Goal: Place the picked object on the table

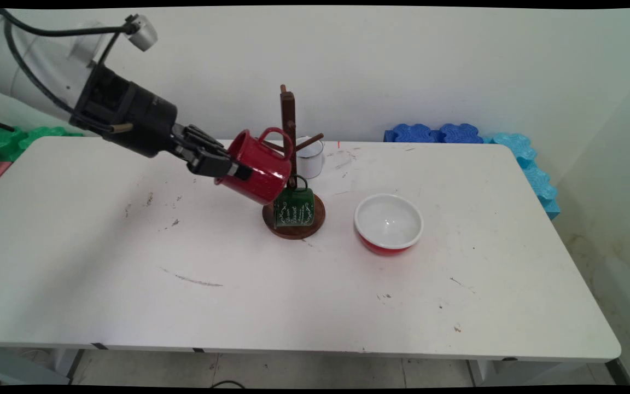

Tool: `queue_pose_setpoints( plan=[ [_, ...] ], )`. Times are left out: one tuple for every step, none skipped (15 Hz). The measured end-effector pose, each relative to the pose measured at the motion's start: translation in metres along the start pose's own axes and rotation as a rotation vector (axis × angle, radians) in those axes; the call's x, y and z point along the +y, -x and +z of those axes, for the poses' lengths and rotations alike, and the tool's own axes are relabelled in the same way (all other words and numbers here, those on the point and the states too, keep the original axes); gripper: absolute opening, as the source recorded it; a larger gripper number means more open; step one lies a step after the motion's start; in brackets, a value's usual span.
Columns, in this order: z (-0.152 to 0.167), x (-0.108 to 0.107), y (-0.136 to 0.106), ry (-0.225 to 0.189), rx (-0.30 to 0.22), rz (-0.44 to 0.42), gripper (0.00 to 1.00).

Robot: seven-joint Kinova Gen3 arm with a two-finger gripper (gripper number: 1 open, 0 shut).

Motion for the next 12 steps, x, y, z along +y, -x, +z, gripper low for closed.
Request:
queue_pose_setpoints(
  plan=[
    [-0.003,-0.002,0.001,-0.005,-0.008,0.006,0.00],
    [-0.006,-0.004,0.002,-0.012,-0.018,0.015,0.00],
    [-0.009,-0.006,0.003,-0.020,-0.027,0.022,0.00],
    [-0.012,-0.008,0.004,-0.027,-0.035,0.028,0.00],
    [-0.015,-0.011,0.006,-0.037,-0.045,0.036,0.00],
    [-0.018,-0.014,0.007,-0.050,-0.056,0.044,0.00],
    [-0.021,-0.017,0.008,-0.060,-0.066,0.051,0.00],
    [-0.024,-0.022,0.010,-0.075,-0.078,0.060,0.00],
    [-0.027,-0.025,0.011,-0.088,-0.090,0.068,0.00],
    [-0.029,-0.029,0.013,-0.100,-0.099,0.075,0.00],
    [-0.030,-0.031,0.014,-0.107,-0.106,0.079,0.00],
    [-0.032,-0.034,0.015,-0.118,-0.115,0.087,0.00]
  ],
)
